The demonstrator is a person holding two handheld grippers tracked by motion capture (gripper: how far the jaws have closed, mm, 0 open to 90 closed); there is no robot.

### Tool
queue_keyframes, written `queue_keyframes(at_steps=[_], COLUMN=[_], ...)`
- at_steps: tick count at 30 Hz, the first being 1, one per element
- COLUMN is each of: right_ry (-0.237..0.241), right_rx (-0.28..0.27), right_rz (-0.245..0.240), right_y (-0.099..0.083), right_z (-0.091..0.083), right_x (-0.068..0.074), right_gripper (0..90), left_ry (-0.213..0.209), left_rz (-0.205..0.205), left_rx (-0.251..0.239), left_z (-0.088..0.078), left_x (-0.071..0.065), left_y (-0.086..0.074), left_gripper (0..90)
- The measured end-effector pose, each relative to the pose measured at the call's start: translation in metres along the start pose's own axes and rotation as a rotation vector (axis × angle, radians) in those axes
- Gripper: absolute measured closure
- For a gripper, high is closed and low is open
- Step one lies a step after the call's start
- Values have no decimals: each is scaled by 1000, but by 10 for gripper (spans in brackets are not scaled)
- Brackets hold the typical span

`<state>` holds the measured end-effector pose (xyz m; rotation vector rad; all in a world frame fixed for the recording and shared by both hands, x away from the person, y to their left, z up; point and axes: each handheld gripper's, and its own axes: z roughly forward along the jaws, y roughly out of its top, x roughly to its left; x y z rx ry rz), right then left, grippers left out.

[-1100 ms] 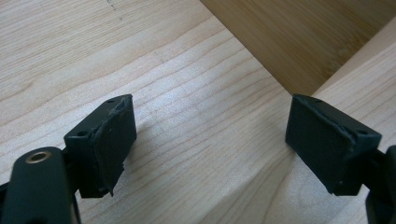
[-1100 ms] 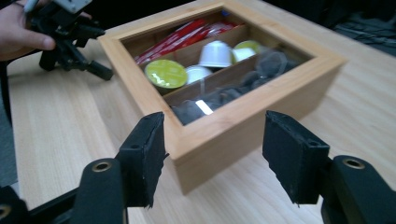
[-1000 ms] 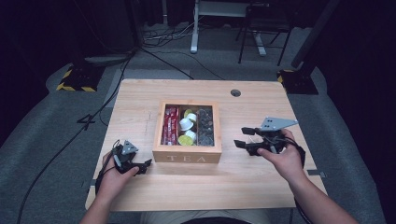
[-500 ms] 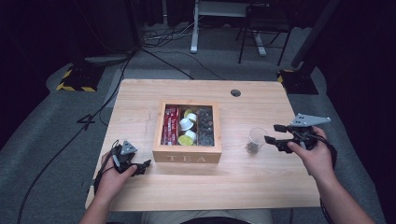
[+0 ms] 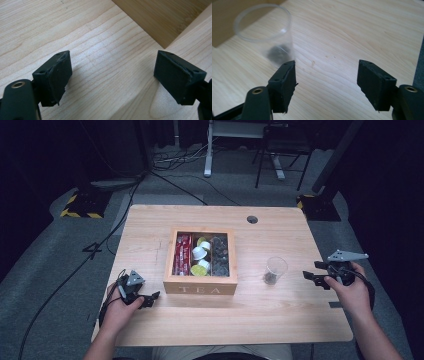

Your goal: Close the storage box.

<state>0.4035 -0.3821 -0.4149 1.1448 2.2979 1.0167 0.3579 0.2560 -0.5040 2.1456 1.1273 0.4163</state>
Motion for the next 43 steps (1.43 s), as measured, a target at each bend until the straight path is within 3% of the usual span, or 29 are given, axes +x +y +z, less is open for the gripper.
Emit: queue_keyframes(at_steps=[4,7,15,18,26,30,33,43], right_ry=[-9,-3,-35,-35,-30,-47,-71,-75], right_rx=[23,16,6,-5,14,6,24,26], right_rz=[14,68,98,112,73,54,71,79], right_y=[-15,-34,-57,-60,-71,-71,-71,-71], right_z=[13,27,38,39,48,51,54,54], right_x=[-10,-21,-29,-29,-23,-19,-18,-18], right_gripper=[314,314,314,313,301,241,105,97], left_ry=[1,5,5,5,5,5,5,8], left_rz=[-4,-5,-6,-7,-6,-7,-7,-10], left_rx=[-5,-3,-3,-3,-3,-3,-3,-2], left_z=[0,0,0,0,0,0,0,1], left_x=[0,1,0,0,1,0,0,0], left_y=[0,0,0,0,0,0,0,0], left_gripper=[154,154,154,154,154,153,154,145])
